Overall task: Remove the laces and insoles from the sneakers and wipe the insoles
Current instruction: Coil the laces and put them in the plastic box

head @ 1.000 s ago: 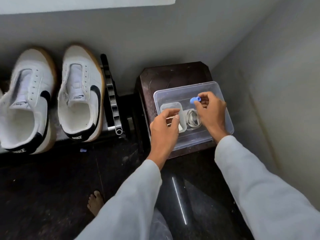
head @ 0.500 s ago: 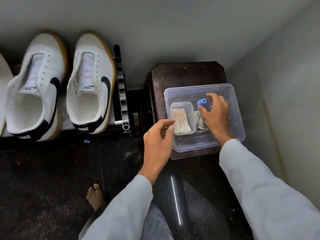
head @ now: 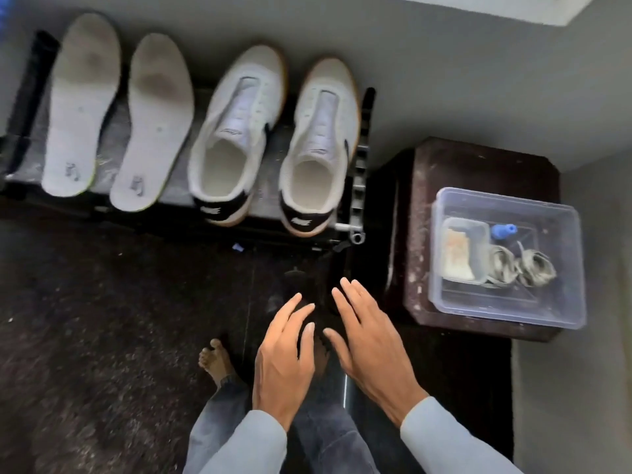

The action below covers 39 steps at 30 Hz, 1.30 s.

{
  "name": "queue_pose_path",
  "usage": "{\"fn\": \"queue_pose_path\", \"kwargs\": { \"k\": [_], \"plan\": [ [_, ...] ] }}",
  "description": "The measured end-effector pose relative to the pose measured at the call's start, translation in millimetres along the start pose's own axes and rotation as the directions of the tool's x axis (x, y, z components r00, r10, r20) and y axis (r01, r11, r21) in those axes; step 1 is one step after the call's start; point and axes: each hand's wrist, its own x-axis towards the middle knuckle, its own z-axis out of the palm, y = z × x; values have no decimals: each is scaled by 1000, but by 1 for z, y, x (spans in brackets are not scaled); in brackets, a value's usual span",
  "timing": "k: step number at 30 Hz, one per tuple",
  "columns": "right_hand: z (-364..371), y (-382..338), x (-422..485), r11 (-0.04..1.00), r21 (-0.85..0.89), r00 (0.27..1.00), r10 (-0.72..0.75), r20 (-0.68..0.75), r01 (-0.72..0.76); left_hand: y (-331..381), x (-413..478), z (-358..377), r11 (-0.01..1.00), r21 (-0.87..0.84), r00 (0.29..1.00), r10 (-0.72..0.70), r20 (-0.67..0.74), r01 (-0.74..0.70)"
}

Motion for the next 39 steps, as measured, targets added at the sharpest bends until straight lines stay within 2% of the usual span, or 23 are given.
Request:
{"fn": "queue_pose_path", "kwargs": {
  "k": [3, 5, 7, 9, 13, 16, 19, 22, 28, 30, 33, 36, 39],
  "plan": [
    [34, -24, 9, 991, -125, 980, -19, 197, 45, -50, -10, -17, 980, 199, 999, 6, 32, -12],
    [52, -40, 15, 980, -183, 960, -28, 279, 81, -82, -15, -26, 940, 340, 996, 1, 88, -31],
    [67, -54, 23, 968, -224, 941, -28, 337, 109, -108, -17, -34, 916, 402, 991, -49, 127, -6],
    [84, -70, 33, 954, -259, 927, -42, 373, 148, -133, -19, -43, 896, 443, 984, -99, 150, 23],
    [112, -99, 57, 925, -323, 888, -31, 459, 199, -176, -16, -68, 873, 488, 983, -114, 145, 29],
    [140, -123, 83, 922, -314, 867, -43, 497, 226, -210, -1, -88, 864, 502, 974, -150, 168, 46],
    [180, -143, 125, 919, -293, 790, -29, 612, 262, -257, 22, -96, 857, 512, 966, -170, 193, 49],
    [234, -148, 170, 902, -318, 743, -5, 669, 292, -302, 49, -87, 857, 512, 964, -186, 190, 65],
    [374, -124, 250, 765, -459, 798, -116, 591, 451, -393, 106, -31, 851, 515, 971, -197, 132, 102],
    [414, -118, 271, 728, -510, 830, -146, 538, 459, -422, 120, -6, 861, 499, 982, -168, 85, 104],
    [468, -102, 294, 810, -474, 862, -73, 501, 345, -454, 139, 24, 880, 449, 966, -230, 114, 157],
    [513, -87, 317, 933, -325, 901, -1, 433, 158, -481, 154, 43, 882, 428, 949, -282, 141, 198],
    [536, -78, 325, 968, -238, 927, 19, 374, 76, -502, 156, 56, 883, 411, 939, -311, 149, 228]
  ]
}}
